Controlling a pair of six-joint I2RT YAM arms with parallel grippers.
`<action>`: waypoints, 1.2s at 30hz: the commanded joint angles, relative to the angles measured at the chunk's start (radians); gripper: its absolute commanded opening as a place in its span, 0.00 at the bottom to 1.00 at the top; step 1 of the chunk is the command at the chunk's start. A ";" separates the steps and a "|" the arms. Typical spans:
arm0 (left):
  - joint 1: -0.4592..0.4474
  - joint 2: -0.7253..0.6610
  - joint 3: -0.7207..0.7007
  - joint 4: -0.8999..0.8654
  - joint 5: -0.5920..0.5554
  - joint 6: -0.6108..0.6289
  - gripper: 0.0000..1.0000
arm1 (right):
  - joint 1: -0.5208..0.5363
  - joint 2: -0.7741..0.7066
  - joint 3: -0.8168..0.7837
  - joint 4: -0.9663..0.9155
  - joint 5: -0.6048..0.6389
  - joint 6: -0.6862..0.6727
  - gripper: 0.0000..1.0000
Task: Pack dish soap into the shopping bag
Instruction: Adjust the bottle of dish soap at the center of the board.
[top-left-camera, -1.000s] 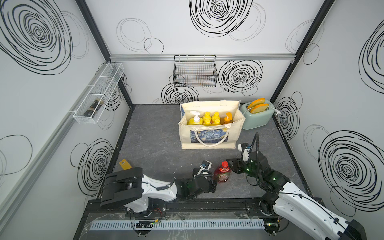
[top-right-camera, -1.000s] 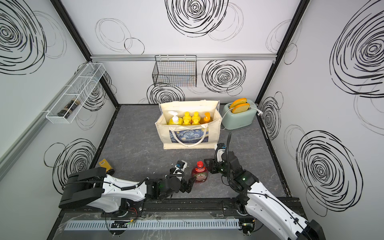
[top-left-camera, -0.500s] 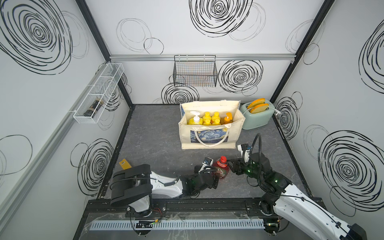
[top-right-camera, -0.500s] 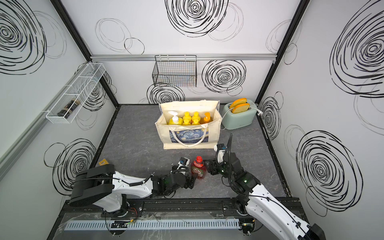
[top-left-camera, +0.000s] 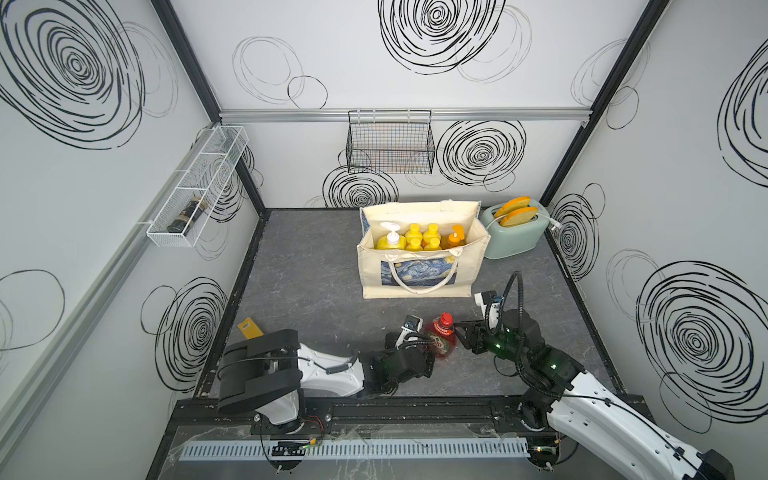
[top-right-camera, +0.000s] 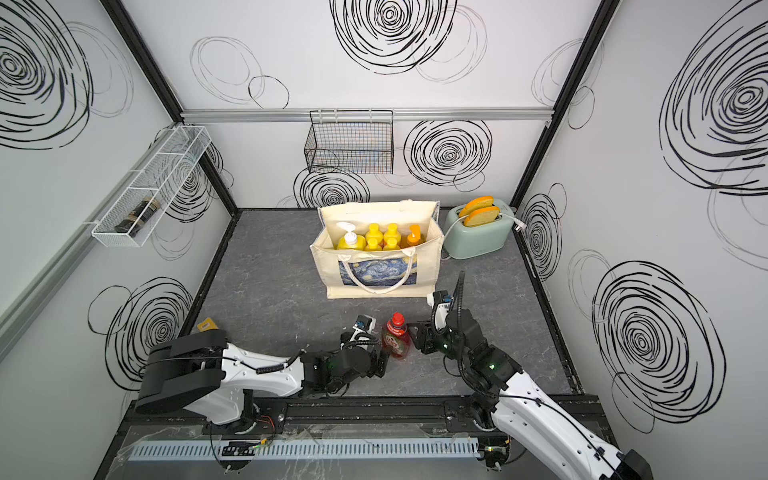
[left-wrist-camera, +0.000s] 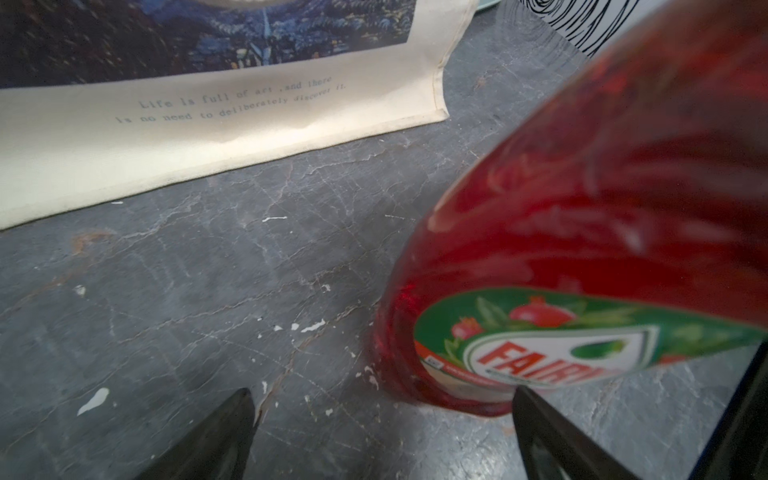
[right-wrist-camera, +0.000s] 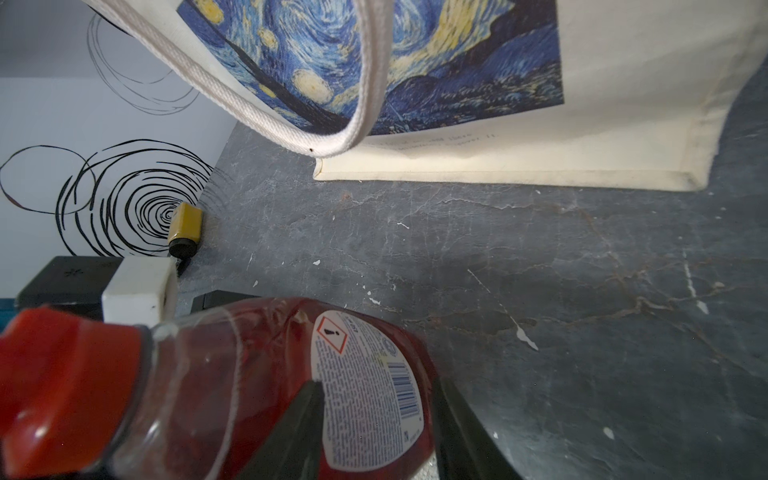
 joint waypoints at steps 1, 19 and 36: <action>0.012 -0.060 -0.040 0.011 -0.081 -0.074 0.99 | 0.013 -0.010 -0.010 -0.029 -0.010 0.011 0.47; 0.076 -0.037 -0.064 0.090 -0.055 -0.086 0.99 | 0.144 0.028 -0.047 -0.021 0.111 0.103 0.50; 0.082 -0.096 -0.103 0.143 -0.048 -0.062 0.99 | 0.200 0.011 -0.068 -0.007 0.275 0.083 0.50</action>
